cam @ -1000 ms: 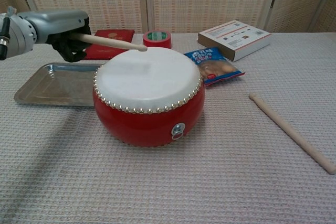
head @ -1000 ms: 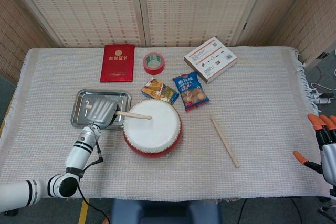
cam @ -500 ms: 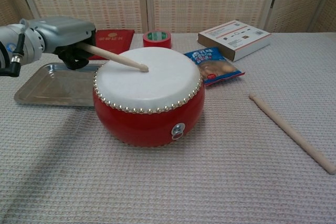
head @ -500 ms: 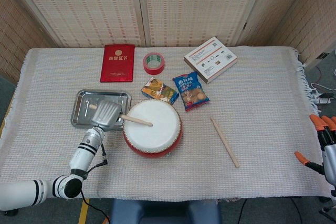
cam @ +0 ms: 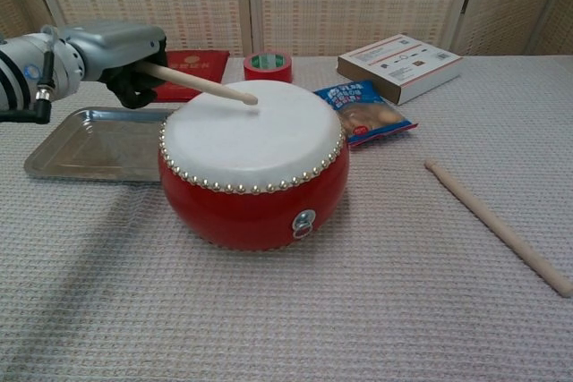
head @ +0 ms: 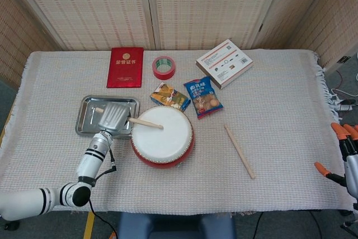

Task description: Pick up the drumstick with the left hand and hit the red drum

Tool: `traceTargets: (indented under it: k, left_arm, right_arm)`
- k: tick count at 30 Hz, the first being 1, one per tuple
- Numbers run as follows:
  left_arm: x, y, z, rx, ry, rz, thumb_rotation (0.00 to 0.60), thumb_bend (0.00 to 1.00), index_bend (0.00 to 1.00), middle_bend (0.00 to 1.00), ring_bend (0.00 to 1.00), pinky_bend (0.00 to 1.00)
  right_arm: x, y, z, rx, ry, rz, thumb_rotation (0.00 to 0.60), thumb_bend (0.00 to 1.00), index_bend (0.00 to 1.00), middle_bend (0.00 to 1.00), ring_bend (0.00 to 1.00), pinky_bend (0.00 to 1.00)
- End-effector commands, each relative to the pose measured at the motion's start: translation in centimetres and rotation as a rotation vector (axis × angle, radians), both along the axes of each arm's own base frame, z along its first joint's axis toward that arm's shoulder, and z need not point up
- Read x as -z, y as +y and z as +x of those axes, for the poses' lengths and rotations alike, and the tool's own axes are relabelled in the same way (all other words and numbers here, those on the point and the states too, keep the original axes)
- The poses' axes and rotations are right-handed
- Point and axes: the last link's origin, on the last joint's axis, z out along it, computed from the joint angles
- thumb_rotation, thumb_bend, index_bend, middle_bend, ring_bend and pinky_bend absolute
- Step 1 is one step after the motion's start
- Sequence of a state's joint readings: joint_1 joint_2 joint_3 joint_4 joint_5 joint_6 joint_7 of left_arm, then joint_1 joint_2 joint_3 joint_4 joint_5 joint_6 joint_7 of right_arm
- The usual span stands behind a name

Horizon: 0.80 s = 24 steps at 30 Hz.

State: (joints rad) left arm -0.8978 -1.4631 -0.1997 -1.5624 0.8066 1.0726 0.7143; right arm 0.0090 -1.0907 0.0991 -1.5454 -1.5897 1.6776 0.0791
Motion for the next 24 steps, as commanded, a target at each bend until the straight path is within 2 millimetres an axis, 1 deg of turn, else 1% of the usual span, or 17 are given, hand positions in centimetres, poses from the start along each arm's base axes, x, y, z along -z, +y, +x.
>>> traceTargets:
  k: [1,5,7,10,15,17,19,21,24]
  left_arm:
    - [-0.1,-0.1,0.4,-0.027,-0.042,0.017,0.6,0.7,1.0,1.0,1.0,1.0]
    - [-2.1,-0.2,1.5,-0.087,-0.268,0.015,0.6,0.7,1.0,1.0,1.0,1.0]
    - [-2.5,-0.1,1.7,-0.091,-0.298,0.014,0.6,0.7,1.0,1.0,1.0,1.0]
    - [-2.3,0.4,1.4,-0.075,-0.228,0.017,0.6,0.7,1.0,1.0,1.0,1.0]
    - [0.0,0.9,0.1,-0.019,0.016,0.036,0.6,0.7,1.0,1.0,1.0,1.0]
    - [0.6,0.8,-0.2,-0.017,0.051,0.034,0.6,0.7,1.0,1.0,1.0,1.0]
    - [0.8,0.6,-0.2,-0.022,0.044,0.027,0.6,0.7,1.0,1.0,1.0,1.0]
    - [0.5,0.4,0.1,-0.047,-0.038,0.021,0.6,0.7,1.0,1.0,1.0,1.0]
    - [-0.7,0.2,1.0,-0.113,-0.251,-0.006,0.6,0.69,1.0,1.0,1.0,1.0]
  right_arm:
    - [0.0,-0.1,0.1,-0.003,0.0,0.003,0.6,0.09,0.05,0.13,0.0,0.09]
    - [0.1,-0.2,0.2,-0.011,0.001,0.008,0.6,0.09,0.05,0.13,0.0,0.09]
    - [0.2,-0.3,0.1,-0.009,0.001,0.011,0.6,0.09,0.05,0.13,0.0,0.09]
    - [0.2,-0.3,0.1,-0.007,0.001,0.012,0.6,0.09,0.06,0.13,0.0,0.09]
    - [0.2,-0.3,0.0,0.0,0.001,0.012,0.6,0.09,0.06,0.13,0.0,0.09]
    - [0.2,-0.3,-0.1,0.002,0.001,0.011,0.6,0.09,0.06,0.13,0.0,0.09]
    - [0.1,-0.3,-0.1,0.004,0.003,0.009,0.6,0.09,0.06,0.13,0.0,0.09]
    - [0.1,-0.4,0.0,0.001,0.003,0.008,0.6,0.09,0.06,0.13,0.0,0.09]
    - [0.1,-0.4,0.1,-0.003,0.003,0.009,0.6,0.09,0.06,0.13,0.0,0.09]
